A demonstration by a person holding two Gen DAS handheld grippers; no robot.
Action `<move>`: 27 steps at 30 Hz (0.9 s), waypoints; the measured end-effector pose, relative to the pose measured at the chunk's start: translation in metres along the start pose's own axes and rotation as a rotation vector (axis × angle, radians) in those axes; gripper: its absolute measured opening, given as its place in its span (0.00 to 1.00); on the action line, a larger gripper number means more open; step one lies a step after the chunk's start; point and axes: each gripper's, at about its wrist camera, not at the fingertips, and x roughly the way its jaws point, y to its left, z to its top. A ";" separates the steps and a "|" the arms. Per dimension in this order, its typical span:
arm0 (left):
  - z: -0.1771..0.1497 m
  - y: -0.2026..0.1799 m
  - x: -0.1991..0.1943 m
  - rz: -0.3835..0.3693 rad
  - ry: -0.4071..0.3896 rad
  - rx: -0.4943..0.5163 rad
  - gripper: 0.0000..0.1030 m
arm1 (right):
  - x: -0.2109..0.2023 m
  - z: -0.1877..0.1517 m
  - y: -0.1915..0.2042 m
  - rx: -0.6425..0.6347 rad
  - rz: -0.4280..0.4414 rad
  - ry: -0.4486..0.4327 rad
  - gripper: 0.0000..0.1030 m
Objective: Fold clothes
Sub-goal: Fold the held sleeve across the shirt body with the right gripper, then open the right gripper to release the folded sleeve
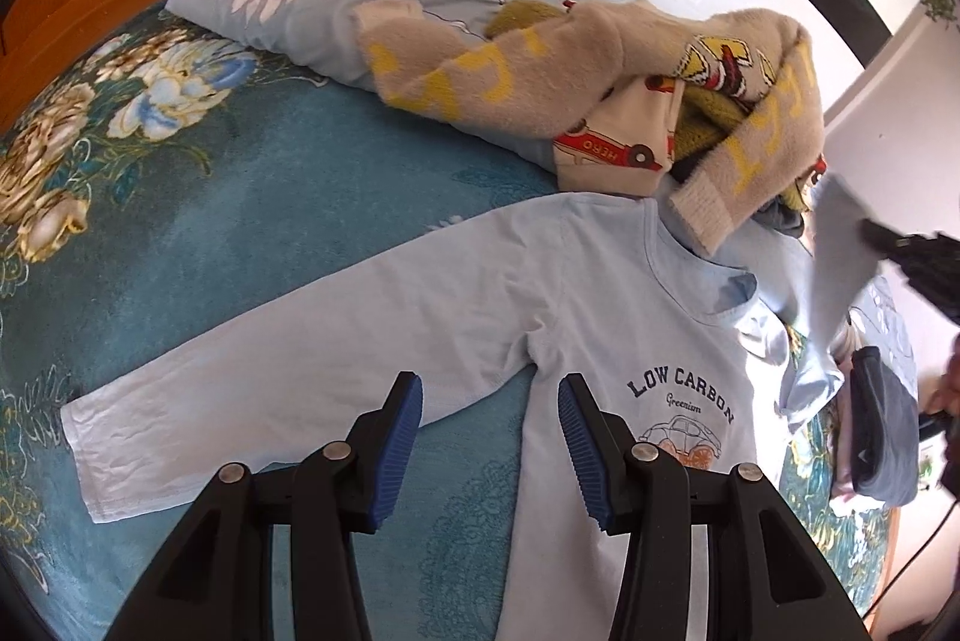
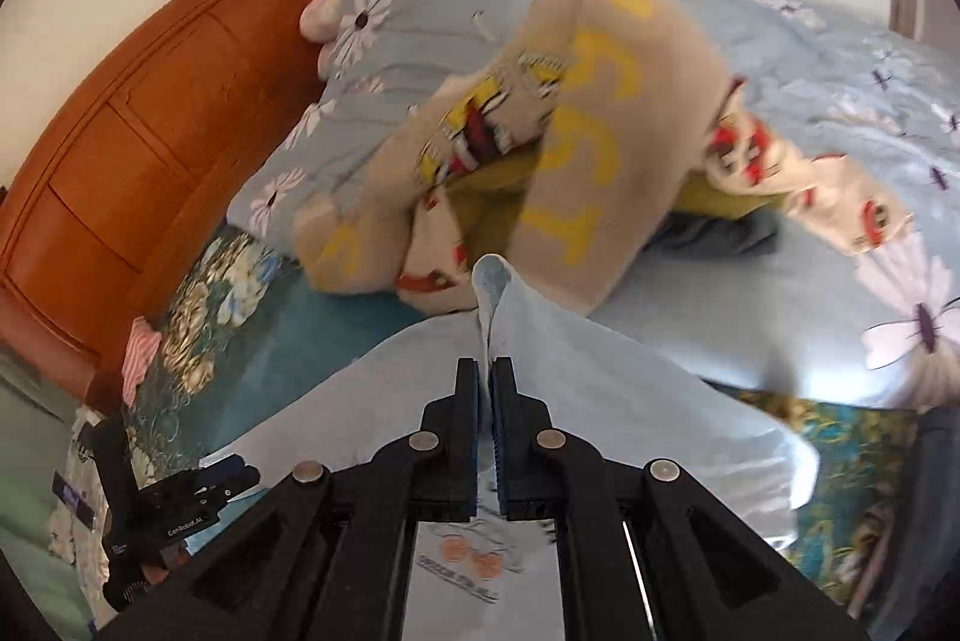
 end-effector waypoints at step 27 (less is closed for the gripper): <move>0.022 -0.037 0.071 -0.287 0.109 -0.072 0.50 | 0.095 -0.024 -0.008 0.041 0.120 0.183 0.34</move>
